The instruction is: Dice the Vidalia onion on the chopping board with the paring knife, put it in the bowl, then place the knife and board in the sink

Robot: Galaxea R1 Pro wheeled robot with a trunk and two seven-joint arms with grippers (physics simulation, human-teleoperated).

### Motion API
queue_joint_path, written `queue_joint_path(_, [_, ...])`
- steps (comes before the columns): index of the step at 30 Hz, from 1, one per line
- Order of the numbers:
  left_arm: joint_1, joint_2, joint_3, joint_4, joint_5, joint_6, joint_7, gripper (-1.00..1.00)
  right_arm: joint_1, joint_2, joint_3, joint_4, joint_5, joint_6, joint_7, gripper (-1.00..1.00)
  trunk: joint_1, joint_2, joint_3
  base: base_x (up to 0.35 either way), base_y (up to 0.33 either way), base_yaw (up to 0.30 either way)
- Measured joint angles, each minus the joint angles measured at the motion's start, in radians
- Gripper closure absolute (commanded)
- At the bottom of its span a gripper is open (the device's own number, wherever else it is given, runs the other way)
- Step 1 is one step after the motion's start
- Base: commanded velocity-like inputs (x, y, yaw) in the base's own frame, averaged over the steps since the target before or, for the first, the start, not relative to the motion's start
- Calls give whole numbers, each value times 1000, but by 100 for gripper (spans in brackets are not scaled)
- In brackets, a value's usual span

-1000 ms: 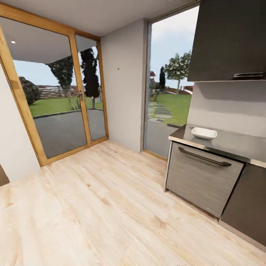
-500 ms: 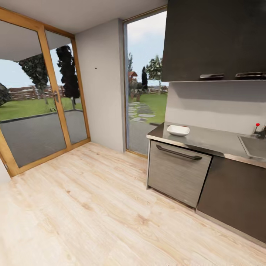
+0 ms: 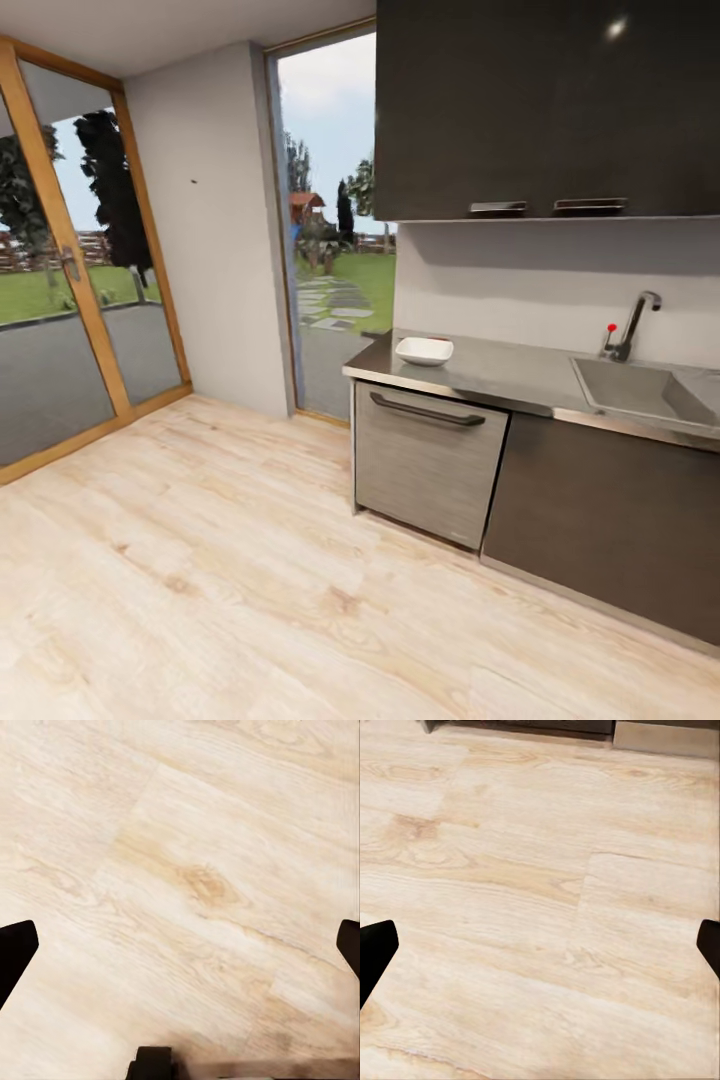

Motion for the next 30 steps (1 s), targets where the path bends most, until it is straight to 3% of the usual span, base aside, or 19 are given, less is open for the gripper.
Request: queue_joint_path(30, [0, 0, 0, 0, 0, 1, 0, -100, 0, 0, 0, 0, 0, 0, 0, -100, 0, 0, 0, 143, -9, -279])
